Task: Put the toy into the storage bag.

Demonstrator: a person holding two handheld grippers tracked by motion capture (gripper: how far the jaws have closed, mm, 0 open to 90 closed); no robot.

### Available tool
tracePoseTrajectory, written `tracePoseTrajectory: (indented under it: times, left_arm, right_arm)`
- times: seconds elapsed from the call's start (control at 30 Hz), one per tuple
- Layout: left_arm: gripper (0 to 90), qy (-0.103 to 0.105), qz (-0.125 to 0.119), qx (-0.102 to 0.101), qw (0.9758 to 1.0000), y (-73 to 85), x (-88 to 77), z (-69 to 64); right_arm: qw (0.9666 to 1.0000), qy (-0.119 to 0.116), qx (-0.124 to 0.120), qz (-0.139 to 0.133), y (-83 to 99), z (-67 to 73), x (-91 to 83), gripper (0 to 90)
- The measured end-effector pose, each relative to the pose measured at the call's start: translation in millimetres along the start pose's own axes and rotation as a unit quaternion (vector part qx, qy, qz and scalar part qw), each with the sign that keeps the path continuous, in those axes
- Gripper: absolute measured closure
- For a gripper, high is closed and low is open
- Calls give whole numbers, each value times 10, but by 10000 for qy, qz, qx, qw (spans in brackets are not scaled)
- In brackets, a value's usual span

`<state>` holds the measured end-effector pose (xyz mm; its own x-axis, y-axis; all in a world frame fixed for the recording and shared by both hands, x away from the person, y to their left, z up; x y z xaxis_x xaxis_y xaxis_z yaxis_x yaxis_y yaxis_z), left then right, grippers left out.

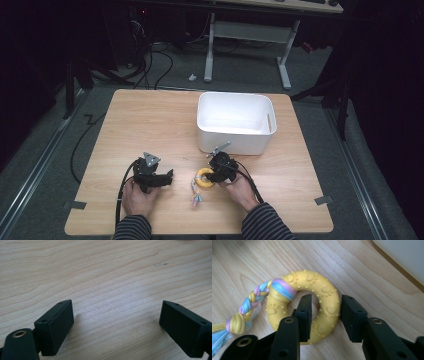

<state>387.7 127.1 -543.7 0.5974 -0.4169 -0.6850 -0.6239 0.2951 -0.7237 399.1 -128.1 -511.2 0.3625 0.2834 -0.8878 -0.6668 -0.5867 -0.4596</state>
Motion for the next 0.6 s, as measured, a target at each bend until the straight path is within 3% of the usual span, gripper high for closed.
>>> tracePoseTrajectory:
  times: [0.6]
  left_arm:
    - [135,40,-2,16,10000,0,-4,0]
  right_arm:
    - [10000,31,-38,8,-3,13,-25,671]
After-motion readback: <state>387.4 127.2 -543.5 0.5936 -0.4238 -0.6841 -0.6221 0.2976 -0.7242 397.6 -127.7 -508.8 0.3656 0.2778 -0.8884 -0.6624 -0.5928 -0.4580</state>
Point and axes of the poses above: each handheld gripper's, and its own axes: x roughly forward along the jaws, y roughly out of its underside, z roughly to its left, the point moved 1 cm from there along x, roughly forward along the jaws, and after that the axes turned 6 degrees about y, right-handed, at the moved point
